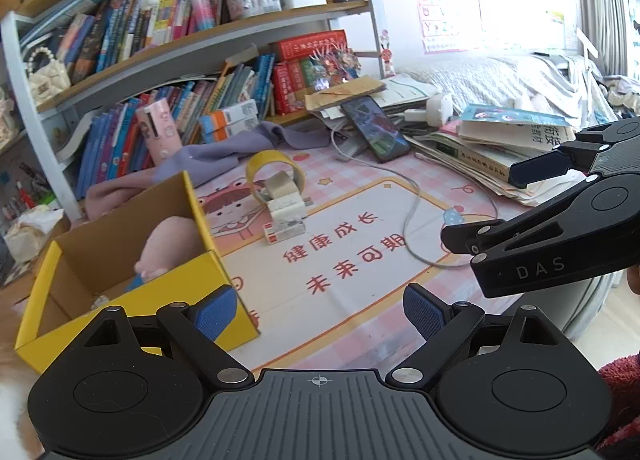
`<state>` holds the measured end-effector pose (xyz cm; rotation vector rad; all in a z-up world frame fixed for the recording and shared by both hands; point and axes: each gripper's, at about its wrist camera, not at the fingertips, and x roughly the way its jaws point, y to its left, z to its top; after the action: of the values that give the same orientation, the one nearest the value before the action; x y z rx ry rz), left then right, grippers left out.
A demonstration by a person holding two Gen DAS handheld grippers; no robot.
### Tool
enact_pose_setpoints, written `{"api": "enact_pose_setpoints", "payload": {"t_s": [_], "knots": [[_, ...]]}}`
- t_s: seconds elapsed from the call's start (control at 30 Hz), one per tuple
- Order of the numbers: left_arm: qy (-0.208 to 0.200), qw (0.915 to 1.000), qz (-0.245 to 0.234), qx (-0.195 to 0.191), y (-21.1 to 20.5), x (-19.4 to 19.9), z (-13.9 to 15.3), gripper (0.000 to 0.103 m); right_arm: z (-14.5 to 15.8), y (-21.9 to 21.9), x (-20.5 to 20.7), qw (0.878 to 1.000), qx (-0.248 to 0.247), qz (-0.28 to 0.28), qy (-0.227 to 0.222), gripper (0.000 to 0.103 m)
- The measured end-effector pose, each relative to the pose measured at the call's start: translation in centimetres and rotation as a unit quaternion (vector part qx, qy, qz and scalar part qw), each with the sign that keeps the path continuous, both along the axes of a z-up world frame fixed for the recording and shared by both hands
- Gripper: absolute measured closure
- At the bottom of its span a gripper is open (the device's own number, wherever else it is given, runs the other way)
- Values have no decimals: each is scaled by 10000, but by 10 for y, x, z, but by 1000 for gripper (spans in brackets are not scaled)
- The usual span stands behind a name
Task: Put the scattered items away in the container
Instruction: 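Move both open grippers back toward the items left on the mat, then grasp the white staples box with the left gripper while the right gripper grasps the yellow tape roll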
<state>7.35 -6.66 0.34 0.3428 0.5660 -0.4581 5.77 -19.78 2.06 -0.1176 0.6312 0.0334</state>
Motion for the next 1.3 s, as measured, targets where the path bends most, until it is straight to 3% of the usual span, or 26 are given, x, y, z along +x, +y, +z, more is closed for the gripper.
{"api": "enact_pose_setpoints", "payload": {"t_s": [0.53,1.3], "knots": [[199,9997,-128,47,-41,57,-10,10,-6,-38,57,9998,97,23,149,18],[587,9914,1141,249,-85,152,-22,11,-14,-78,186,9896,293,1318,493,19]]}}
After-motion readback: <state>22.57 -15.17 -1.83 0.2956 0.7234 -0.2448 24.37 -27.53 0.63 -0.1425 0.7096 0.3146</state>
